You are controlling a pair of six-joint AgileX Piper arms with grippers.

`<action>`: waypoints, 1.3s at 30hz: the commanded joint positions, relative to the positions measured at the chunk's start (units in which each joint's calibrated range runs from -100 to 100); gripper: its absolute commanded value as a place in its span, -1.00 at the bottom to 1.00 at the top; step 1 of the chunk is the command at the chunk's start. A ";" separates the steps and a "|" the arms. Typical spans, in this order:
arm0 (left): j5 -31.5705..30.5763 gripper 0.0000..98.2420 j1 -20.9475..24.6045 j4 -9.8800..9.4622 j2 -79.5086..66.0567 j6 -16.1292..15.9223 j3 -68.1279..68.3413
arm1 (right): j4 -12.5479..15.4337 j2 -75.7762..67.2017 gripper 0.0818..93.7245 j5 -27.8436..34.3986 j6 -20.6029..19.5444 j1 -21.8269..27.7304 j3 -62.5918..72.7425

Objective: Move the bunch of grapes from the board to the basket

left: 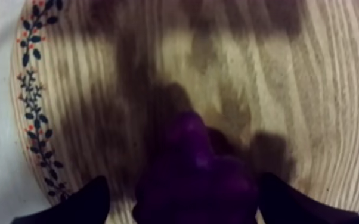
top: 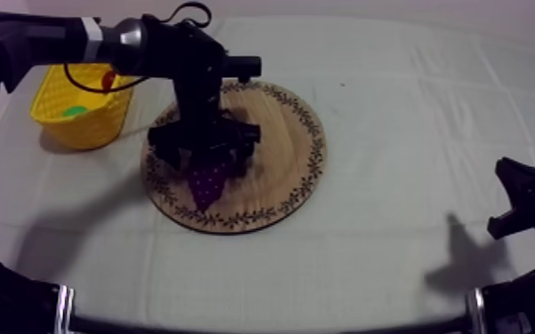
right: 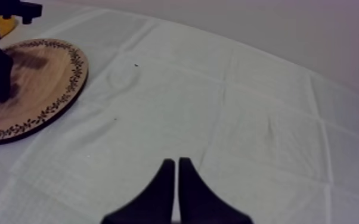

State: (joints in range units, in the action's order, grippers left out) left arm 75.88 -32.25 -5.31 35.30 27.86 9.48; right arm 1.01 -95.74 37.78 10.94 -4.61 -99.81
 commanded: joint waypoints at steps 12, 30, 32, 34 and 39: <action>-4.31 0.08 0.00 -1.26 0.16 -2.26 0.60 | -0.01 -0.01 -0.99 0.04 0.03 0.02 0.03; -1.20 0.02 0.89 -3.60 -17.23 -5.78 6.51 | -0.01 -0.01 -0.99 0.04 0.03 0.02 0.03; -0.62 0.03 1.24 -4.12 -21.92 -6.75 9.48 | -0.01 -0.01 -0.99 0.04 0.03 0.02 0.03; -0.22 0.02 1.71 -4.76 -26.83 -7.77 12.78 | -0.01 -0.01 -0.99 0.04 0.03 0.02 0.03; -0.51 0.03 4.39 -6.73 -38.69 -10.76 19.93 | -0.01 -0.01 -0.99 0.04 0.03 0.02 0.03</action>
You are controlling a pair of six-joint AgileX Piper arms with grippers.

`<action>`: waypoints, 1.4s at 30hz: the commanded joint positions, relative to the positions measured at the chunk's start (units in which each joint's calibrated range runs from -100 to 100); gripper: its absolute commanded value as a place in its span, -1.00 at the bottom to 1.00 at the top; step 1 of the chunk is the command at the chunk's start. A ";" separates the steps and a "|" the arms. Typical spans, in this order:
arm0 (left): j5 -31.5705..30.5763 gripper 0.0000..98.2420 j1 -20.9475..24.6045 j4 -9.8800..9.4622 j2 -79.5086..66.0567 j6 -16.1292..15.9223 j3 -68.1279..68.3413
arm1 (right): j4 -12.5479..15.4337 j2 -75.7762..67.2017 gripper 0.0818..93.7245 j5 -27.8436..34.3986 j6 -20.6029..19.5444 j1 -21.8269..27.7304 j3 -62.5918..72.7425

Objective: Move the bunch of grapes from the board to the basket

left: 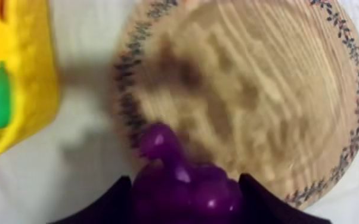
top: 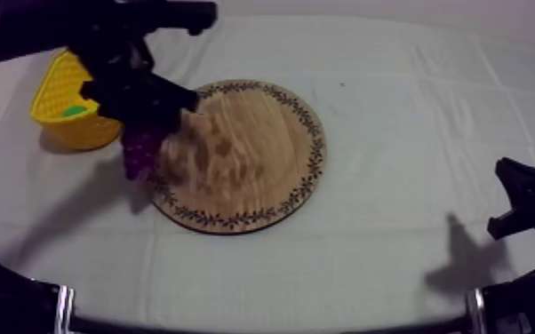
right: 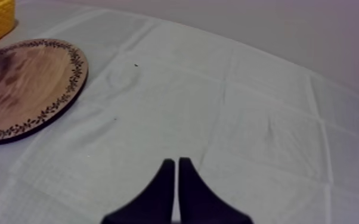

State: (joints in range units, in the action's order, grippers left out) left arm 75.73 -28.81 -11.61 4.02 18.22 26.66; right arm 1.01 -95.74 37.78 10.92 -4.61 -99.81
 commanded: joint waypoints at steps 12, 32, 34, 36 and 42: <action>-17.63 -0.02 12.38 -9.81 -19.84 -4.04 9.27 | -0.01 -0.01 -0.99 0.04 -0.01 0.02 0.03; -35.77 0.05 24.24 -12.24 3.70 -1.71 -3.84 | -0.01 -0.01 -0.99 0.04 0.04 0.02 0.03; -37.40 0.06 24.68 -12.24 5.67 -1.86 -3.20 | -0.01 -0.01 -0.99 0.04 0.04 0.02 0.03; -39.07 0.06 24.98 -12.24 7.32 -1.98 -2.60 | -0.01 -0.01 -0.99 0.04 0.04 0.02 0.03; -42.16 0.05 25.38 -12.24 10.06 -2.28 -1.20 | -0.01 -0.01 -0.99 0.04 0.04 0.02 0.03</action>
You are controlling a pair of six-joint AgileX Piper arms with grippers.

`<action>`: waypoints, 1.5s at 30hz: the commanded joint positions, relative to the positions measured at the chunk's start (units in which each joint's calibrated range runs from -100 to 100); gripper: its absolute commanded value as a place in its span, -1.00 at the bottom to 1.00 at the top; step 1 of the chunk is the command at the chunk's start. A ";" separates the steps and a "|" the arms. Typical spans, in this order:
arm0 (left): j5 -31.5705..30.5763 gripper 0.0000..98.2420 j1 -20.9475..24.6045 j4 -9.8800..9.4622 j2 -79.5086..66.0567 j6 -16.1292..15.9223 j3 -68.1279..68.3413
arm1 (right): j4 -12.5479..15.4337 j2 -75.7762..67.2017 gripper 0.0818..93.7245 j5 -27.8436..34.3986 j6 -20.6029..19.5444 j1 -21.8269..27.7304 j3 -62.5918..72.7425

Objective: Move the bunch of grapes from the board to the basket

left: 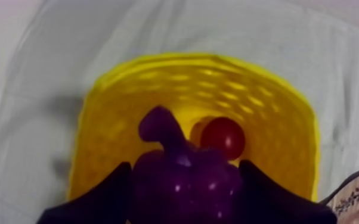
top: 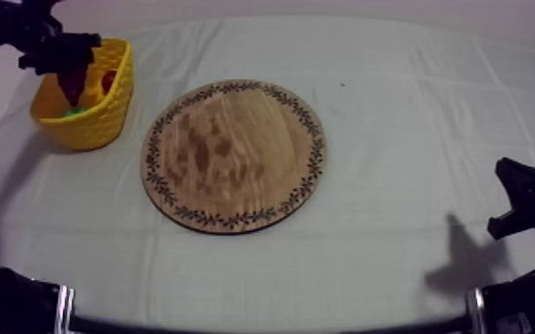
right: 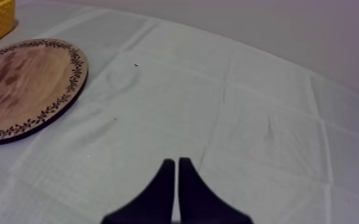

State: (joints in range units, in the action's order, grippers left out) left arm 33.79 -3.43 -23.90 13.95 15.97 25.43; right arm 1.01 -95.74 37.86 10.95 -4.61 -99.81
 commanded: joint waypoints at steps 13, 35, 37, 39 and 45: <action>1.56 0.84 -0.01 0.27 -0.61 1.25 -0.18 | -0.01 -0.01 -0.99 -0.04 0.01 0.02 0.03; -0.76 -0.63 3.55 6.87 -37.12 -2.68 11.39 | -0.01 -0.01 -0.99 -0.04 -0.03 0.02 0.03; -1.63 -0.82 3.38 7.52 -42.03 -4.14 14.59 | -0.01 -0.01 -0.99 -0.04 -0.03 0.02 0.03; -2.08 -0.91 2.82 7.84 -46.95 -5.64 18.29 | -0.01 -0.01 -0.99 -0.04 -0.03 0.02 0.03; -5.67 -0.99 1.87 7.95 -61.67 -4.96 31.77 | -0.01 -0.01 -0.99 -0.04 -0.03 0.02 0.03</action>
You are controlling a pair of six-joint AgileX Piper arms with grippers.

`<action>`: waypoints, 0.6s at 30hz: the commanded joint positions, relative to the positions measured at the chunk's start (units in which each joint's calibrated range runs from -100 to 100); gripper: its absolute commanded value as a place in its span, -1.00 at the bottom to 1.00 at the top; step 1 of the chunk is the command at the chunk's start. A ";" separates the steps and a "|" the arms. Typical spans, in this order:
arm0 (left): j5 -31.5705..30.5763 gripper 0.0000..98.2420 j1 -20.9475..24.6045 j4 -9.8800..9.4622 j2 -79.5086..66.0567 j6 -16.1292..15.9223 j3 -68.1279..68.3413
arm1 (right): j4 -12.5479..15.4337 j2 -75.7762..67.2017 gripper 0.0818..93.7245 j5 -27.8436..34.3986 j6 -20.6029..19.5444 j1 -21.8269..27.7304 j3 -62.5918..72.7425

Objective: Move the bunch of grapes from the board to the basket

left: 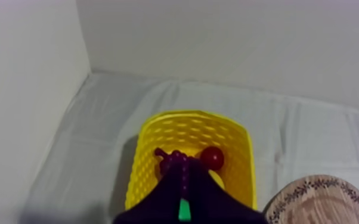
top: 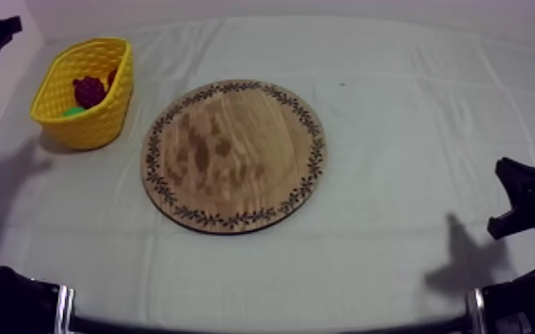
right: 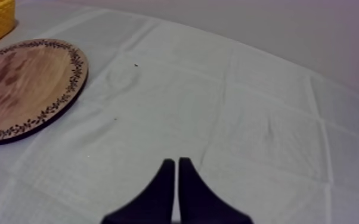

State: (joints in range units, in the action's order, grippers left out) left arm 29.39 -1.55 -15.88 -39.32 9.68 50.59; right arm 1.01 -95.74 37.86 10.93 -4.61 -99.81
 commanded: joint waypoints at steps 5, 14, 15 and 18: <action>-5.92 -1.00 0.17 -0.15 -21.56 3.60 20.90 | -0.01 -0.01 -0.99 -0.04 -0.01 0.02 0.03; -6.90 -1.00 0.90 0.18 -41.22 2.26 39.40 | -0.01 -0.01 -0.99 -0.04 0.01 0.02 0.03; -6.89 -1.00 0.97 0.19 -42.87 1.98 41.00 | -0.01 -0.01 -0.99 -0.04 0.00 0.02 0.03; -6.62 -1.00 1.18 0.67 -47.09 0.92 44.83 | -0.01 -0.01 -0.99 -0.04 -0.01 0.02 0.03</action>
State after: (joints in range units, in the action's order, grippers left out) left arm 22.60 -0.47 -15.68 -81.38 11.20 91.42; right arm 1.01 -95.74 37.86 10.93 -4.61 -99.81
